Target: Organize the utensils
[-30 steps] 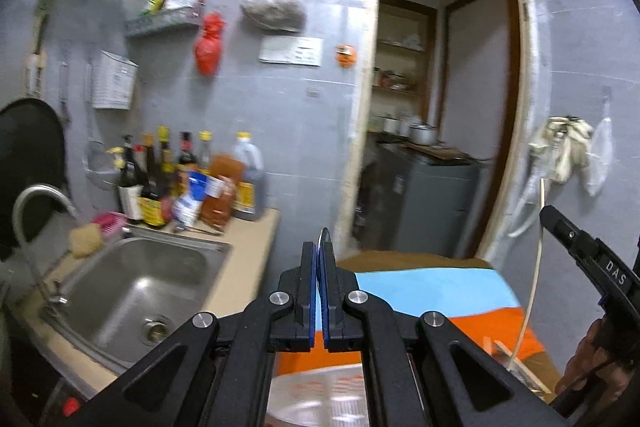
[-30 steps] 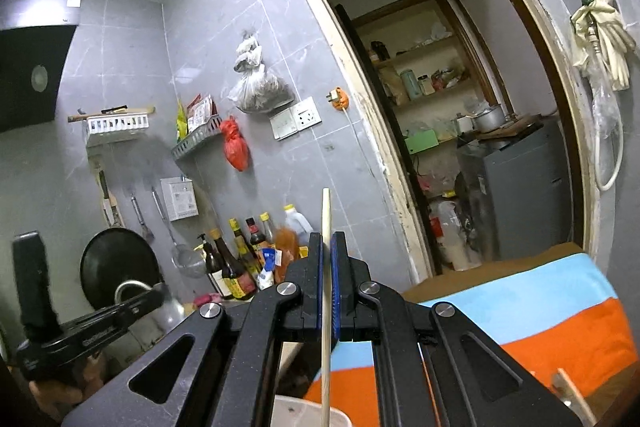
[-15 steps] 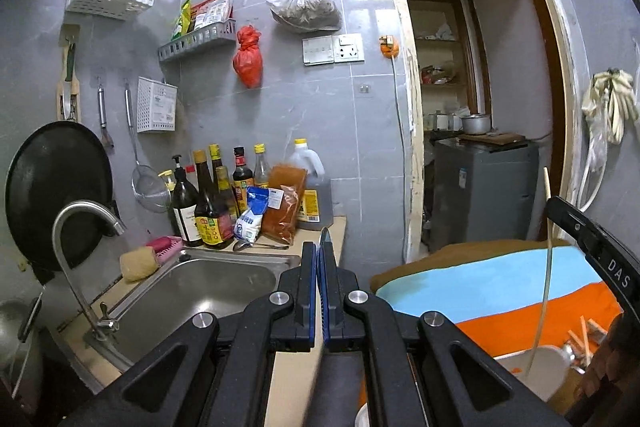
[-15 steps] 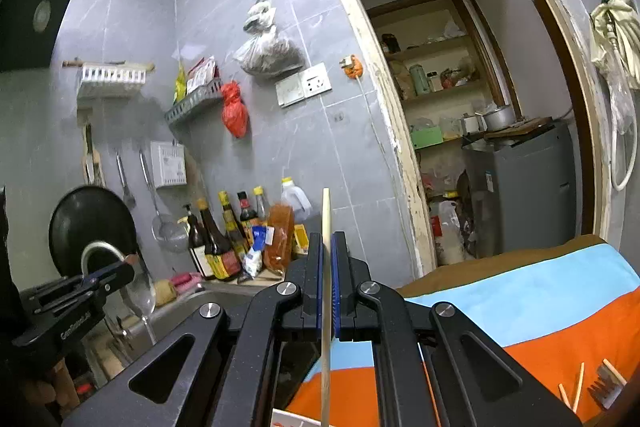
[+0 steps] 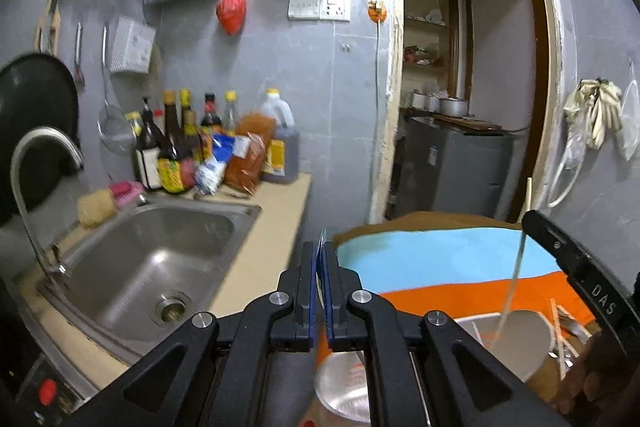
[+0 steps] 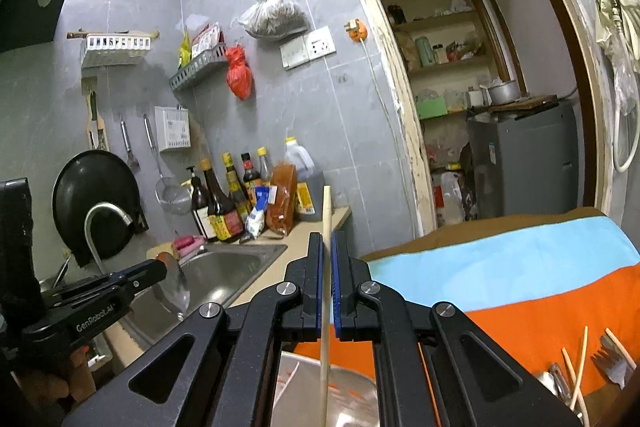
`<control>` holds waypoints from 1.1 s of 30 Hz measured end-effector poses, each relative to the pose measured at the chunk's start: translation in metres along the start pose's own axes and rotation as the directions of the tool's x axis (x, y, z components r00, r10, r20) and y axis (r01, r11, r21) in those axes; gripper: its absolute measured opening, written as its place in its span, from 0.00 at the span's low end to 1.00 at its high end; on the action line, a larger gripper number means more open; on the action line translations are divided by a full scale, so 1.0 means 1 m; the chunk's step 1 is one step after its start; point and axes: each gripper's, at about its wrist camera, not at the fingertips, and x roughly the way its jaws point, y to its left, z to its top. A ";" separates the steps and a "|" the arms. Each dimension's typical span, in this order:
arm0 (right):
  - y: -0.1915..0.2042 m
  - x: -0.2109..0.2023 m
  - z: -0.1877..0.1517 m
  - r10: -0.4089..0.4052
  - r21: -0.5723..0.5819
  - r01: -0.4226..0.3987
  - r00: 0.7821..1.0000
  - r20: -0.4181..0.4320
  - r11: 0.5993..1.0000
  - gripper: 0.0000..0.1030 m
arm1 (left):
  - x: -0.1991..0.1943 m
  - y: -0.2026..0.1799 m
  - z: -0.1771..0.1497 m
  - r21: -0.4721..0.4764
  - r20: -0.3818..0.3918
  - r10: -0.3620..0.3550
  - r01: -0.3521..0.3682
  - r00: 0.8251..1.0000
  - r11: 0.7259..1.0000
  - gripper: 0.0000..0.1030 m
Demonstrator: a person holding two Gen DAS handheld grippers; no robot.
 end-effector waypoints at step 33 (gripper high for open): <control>-0.117 -0.157 0.084 -0.250 -0.080 0.253 0.967 0.040 0.964 0.98 | -0.059 -0.129 0.022 -0.080 0.071 -0.285 0.290 0.956 0.954 0.96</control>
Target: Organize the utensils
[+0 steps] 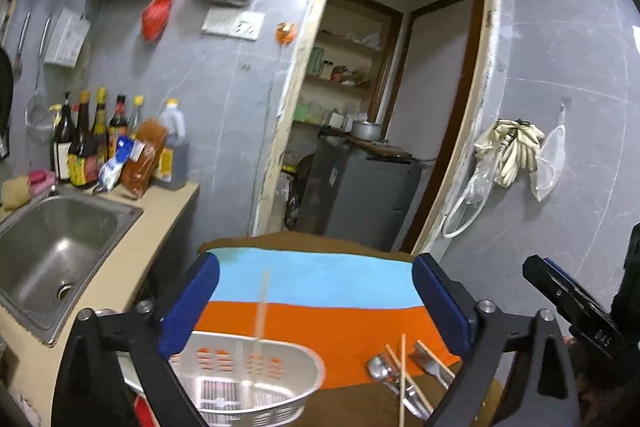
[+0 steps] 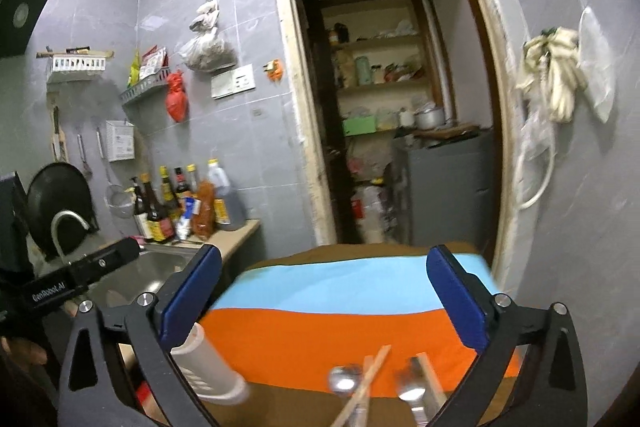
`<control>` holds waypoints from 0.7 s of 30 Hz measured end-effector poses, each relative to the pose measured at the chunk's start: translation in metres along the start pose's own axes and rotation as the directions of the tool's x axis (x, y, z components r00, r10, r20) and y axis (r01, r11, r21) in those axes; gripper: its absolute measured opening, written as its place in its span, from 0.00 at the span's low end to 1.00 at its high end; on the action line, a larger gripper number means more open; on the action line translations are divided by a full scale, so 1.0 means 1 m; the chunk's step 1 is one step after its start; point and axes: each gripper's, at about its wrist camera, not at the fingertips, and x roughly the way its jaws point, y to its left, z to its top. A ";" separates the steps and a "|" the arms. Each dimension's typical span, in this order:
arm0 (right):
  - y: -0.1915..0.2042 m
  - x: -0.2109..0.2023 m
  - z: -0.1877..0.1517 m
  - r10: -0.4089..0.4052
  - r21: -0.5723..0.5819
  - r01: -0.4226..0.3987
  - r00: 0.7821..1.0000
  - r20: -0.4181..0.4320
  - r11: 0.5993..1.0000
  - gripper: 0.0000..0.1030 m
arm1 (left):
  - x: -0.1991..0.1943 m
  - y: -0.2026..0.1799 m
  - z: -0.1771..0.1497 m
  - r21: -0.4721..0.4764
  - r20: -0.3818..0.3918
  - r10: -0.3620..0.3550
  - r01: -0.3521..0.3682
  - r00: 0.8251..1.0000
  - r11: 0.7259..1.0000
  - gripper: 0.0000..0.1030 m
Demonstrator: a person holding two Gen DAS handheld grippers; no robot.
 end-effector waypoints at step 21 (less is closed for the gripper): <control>-0.144 0.036 -0.055 -0.036 0.008 0.038 0.982 -0.188 0.999 0.98 | 0.072 -0.098 -0.084 0.072 -0.153 0.052 -0.042 0.987 0.997 0.98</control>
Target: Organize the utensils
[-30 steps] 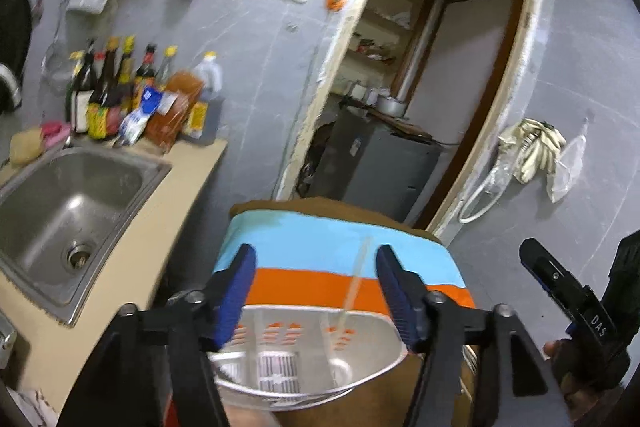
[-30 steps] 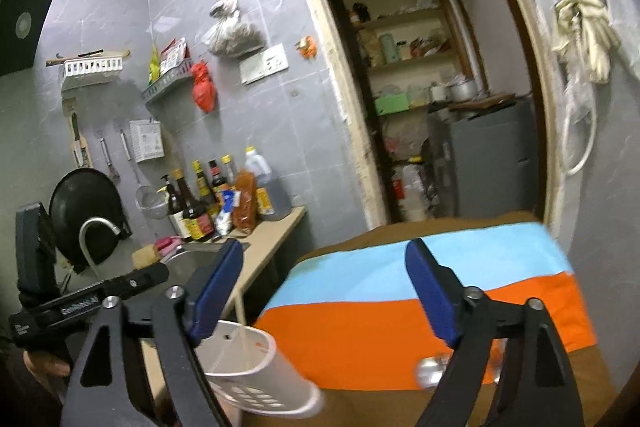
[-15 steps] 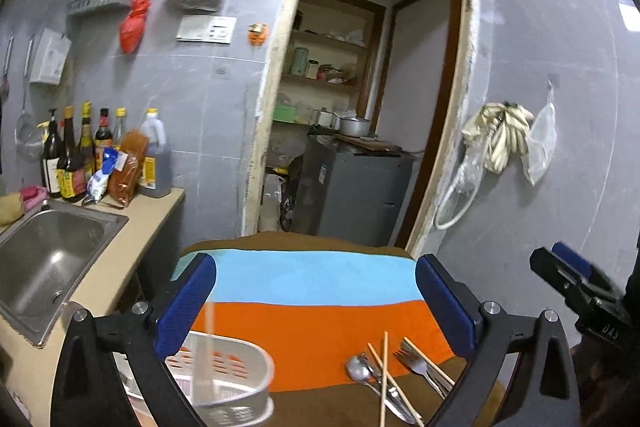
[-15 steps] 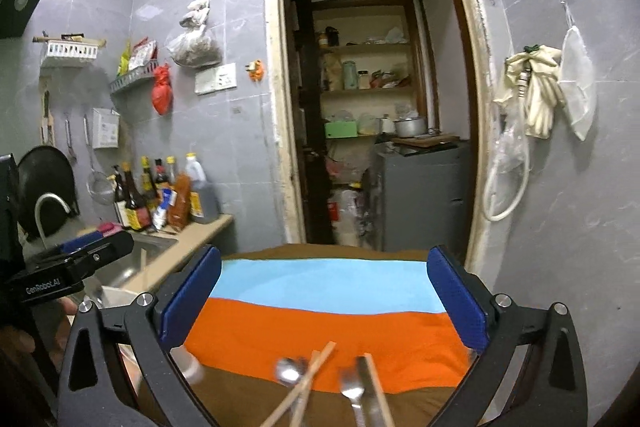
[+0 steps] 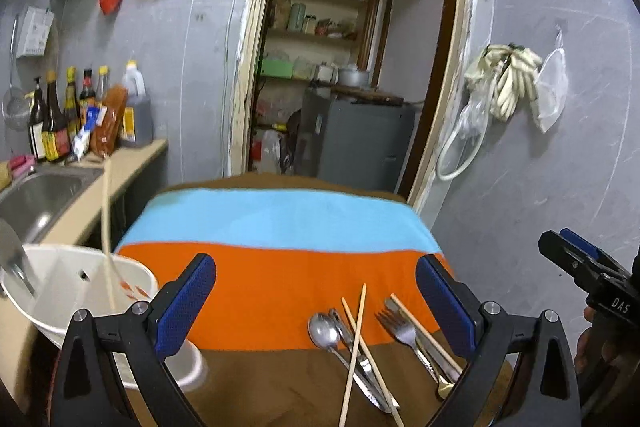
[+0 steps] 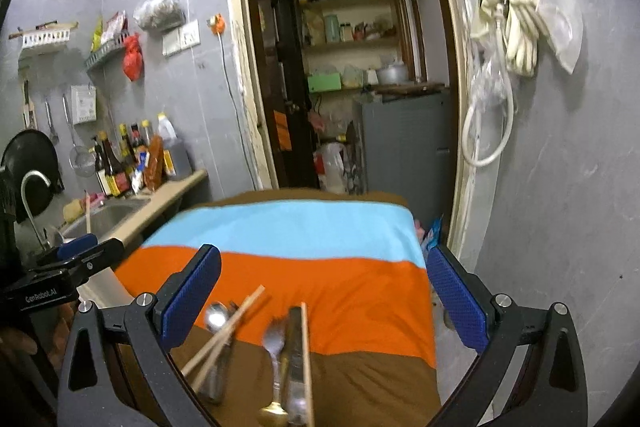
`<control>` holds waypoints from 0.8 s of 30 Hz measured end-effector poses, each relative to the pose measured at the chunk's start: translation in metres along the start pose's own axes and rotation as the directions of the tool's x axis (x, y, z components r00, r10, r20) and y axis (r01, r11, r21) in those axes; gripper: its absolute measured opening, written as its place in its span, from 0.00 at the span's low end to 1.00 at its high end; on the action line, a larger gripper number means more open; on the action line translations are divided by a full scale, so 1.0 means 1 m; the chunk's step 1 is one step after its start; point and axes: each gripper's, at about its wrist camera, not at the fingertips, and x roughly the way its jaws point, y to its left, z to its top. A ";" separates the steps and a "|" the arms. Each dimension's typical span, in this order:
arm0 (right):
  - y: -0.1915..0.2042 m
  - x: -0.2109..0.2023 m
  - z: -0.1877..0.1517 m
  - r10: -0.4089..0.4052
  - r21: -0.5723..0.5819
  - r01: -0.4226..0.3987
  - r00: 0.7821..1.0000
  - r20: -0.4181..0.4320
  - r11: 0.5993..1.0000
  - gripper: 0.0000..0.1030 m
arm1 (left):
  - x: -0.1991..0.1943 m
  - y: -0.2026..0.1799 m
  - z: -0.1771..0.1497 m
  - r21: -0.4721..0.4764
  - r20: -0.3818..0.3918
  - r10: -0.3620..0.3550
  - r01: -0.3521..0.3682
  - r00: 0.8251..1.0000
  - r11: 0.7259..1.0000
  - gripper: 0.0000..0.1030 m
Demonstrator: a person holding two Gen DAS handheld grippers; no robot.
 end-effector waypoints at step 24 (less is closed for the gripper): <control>0.011 0.142 -0.085 0.133 -0.053 -0.169 0.904 -0.406 0.984 0.39 | 0.132 0.010 -0.064 -0.093 -0.379 -0.047 0.013 0.924 0.996 0.37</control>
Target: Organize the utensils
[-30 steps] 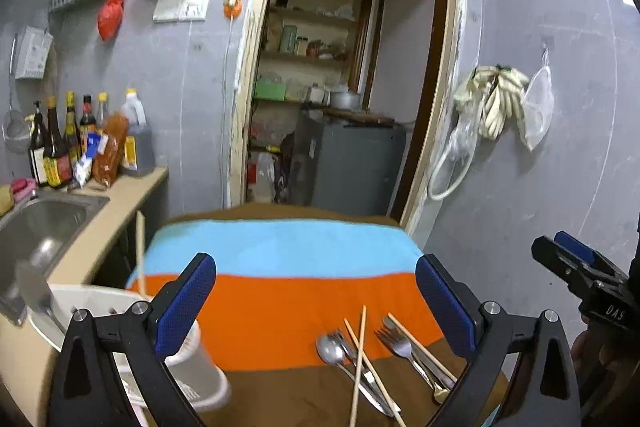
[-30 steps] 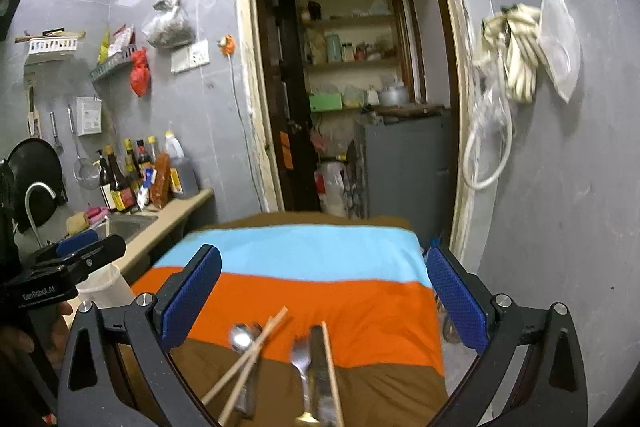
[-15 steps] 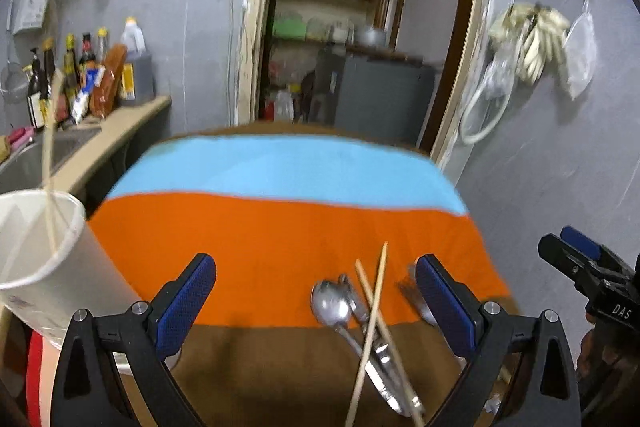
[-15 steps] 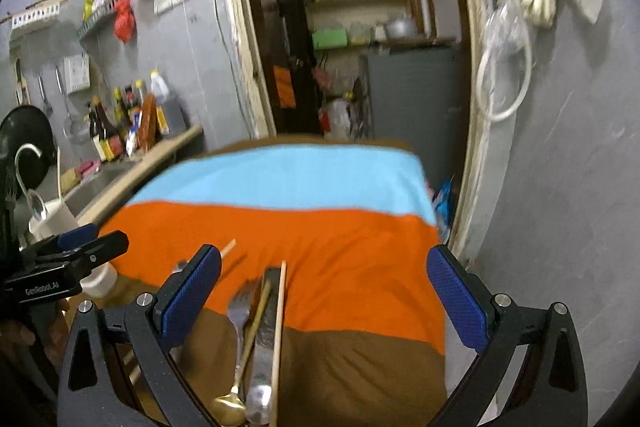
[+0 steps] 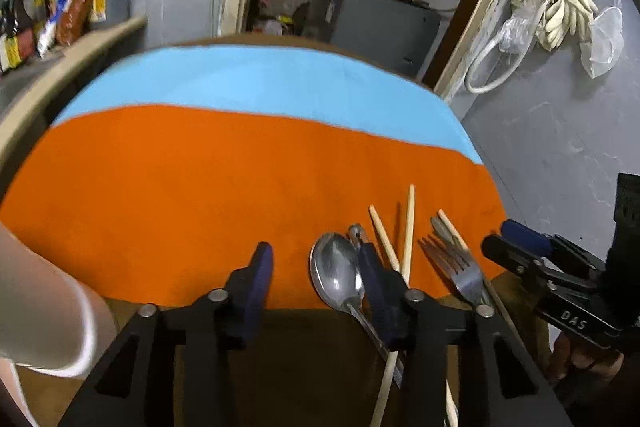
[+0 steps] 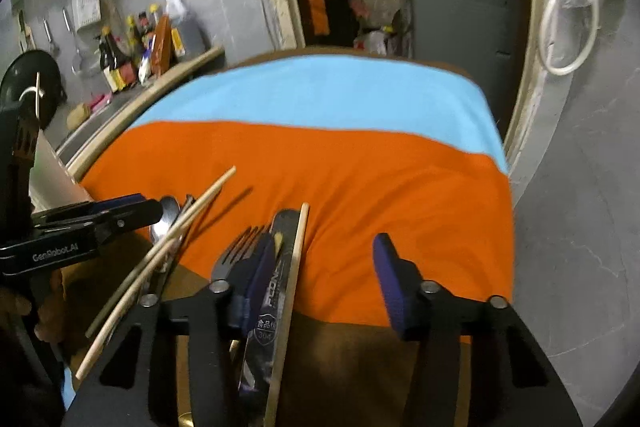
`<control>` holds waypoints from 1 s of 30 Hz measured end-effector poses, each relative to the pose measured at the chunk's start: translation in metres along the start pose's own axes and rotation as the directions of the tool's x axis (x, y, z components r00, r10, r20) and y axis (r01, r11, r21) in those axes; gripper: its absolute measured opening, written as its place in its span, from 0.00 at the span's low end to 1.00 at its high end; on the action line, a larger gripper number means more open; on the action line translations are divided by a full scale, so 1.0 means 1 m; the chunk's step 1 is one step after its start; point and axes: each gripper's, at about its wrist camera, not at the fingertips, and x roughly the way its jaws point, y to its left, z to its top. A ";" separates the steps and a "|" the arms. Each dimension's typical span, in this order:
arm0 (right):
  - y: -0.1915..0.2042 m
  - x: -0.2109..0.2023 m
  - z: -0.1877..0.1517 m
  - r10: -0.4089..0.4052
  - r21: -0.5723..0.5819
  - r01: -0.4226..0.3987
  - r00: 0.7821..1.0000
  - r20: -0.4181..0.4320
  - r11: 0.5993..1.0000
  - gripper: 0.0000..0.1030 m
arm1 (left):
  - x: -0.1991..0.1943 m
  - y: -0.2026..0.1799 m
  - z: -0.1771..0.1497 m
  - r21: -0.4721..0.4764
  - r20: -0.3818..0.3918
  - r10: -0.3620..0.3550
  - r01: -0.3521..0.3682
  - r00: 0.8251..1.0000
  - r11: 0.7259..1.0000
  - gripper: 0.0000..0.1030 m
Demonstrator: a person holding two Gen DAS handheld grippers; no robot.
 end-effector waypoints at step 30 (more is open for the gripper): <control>0.000 0.018 0.006 0.179 0.205 -0.152 0.977 -0.117 0.967 0.04 | -0.003 -0.004 0.005 0.027 -0.044 -0.048 0.049 0.998 0.998 0.03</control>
